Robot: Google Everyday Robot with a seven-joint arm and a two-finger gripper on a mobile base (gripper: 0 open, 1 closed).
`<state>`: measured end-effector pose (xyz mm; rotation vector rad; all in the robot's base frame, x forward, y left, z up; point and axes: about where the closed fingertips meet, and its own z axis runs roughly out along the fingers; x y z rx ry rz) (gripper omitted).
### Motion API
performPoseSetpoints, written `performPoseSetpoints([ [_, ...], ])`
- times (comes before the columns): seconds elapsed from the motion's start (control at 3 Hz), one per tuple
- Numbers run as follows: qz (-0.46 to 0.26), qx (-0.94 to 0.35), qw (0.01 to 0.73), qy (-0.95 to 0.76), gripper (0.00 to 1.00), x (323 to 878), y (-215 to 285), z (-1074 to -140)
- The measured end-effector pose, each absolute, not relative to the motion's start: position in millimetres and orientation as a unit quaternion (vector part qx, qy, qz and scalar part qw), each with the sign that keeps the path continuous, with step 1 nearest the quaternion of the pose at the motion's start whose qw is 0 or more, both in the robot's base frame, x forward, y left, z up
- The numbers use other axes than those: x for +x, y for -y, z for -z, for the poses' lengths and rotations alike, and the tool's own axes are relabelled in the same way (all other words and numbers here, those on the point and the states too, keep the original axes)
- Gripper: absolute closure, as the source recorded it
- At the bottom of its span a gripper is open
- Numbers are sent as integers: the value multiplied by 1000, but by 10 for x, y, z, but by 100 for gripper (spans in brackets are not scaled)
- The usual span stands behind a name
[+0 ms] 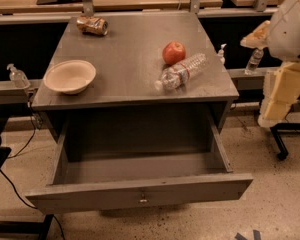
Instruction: Place water bottle into top drawer
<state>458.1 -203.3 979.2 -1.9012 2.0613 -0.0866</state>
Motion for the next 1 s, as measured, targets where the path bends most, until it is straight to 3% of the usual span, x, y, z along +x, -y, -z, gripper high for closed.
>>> performPoseSetpoints([
  [0.67,-11,-813,184,-552,0,5486,1259,-9578],
  [1.0,-10,-813,187,-551,0,5509,1239,-9578],
])
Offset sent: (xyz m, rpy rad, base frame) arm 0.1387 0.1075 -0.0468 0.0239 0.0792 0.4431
